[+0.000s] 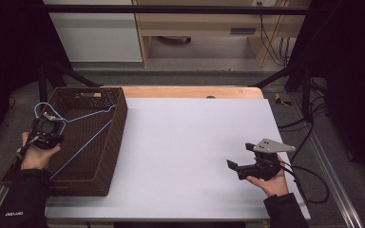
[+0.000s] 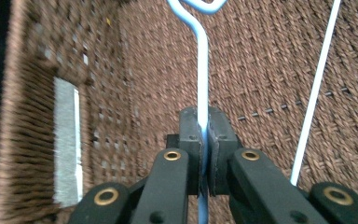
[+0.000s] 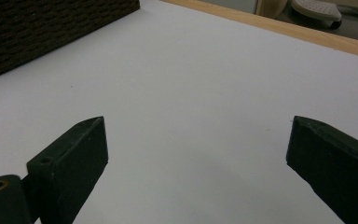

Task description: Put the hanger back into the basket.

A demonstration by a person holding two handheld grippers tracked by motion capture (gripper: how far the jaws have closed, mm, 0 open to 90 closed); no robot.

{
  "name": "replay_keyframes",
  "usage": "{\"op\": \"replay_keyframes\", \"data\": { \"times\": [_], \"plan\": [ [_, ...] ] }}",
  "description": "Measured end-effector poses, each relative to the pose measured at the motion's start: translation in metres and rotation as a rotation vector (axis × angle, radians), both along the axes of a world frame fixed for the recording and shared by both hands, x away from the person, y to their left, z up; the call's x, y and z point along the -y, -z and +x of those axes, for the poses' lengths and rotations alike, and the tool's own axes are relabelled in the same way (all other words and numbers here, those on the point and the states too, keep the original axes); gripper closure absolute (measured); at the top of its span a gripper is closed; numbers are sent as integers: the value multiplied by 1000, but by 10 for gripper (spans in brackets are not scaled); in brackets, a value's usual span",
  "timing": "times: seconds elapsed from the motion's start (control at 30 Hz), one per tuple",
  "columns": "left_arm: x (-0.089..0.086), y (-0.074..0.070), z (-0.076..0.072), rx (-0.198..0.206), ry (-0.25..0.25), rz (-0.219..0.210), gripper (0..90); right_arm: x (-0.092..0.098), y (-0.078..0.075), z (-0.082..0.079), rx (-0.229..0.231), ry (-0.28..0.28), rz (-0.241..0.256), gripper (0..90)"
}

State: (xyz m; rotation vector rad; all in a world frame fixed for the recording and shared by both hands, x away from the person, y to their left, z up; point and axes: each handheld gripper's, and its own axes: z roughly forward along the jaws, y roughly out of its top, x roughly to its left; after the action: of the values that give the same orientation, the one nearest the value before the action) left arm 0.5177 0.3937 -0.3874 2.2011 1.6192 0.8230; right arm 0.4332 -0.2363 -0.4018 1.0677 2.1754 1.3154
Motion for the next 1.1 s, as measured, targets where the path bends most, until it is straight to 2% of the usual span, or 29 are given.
{"op": "replay_keyframes", "data": {
  "times": [0.07,0.1,0.13,0.23,0.27,0.37,0.4,0.47,0.5,0.53,0.57,0.7,0.87,0.9,0.93,0.97,1.0,1.03,1.07,1.1],
  "plan": [
    [-3,2,0,-16,8,-25,860,0,0,0,2,-3,-3,61],
    [-2,2,-1,-19,11,-24,846,0,1,0,2,-5,-5,61],
    [0,0,-2,-13,16,-18,786,0,1,0,1,-5,-6,60],
    [3,-5,-5,0,17,-12,709,0,0,0,-1,1,0,60],
    [4,-8,-7,13,19,-16,709,0,0,0,-1,1,0,60],
    [8,-17,-16,31,28,-35,633,1,-1,0,3,2,1,60],
    [9,-20,-20,53,38,-47,633,1,-1,0,3,2,1,60],
    [15,-32,-33,117,82,-121,565,1,-1,-1,4,4,4,60],
    [17,-36,-38,144,100,-144,543,1,-1,-1,5,5,5,60],
    [17,-36,-38,144,100,-144,527,1,-1,-1,5,5,5,60],
    [23,-42,-46,186,132,-192,497,1,0,0,8,4,7,61],
    [41,-51,-60,288,200,-294,401,0,0,-1,7,11,11,60],
    [67,-55,-75,363,291,-365,303,1,-1,-1,20,10,20,60],
    [67,-55,-75,363,291,-365,287,1,-1,-1,20,10,20,60],
    [72,-54,-78,380,311,-386,287,2,-1,-1,24,10,18,60],
    [82,-52,-82,399,349,-435,254,2,-2,-2,24,17,27,60],
    [82,-52,-82,399,349,-435,233,2,-2,-2,24,17,27,60],
    [92,-49,-87,423,386,-458,211,2,-2,-2,29,18,28,58],
    [97,-47,-90,428,405,-462,192,3,-3,-3,32,18,28,57],
    [97,-47,-90,428,405,-462,175,3,-3,-3,32,18,28,57]
  ]
}}
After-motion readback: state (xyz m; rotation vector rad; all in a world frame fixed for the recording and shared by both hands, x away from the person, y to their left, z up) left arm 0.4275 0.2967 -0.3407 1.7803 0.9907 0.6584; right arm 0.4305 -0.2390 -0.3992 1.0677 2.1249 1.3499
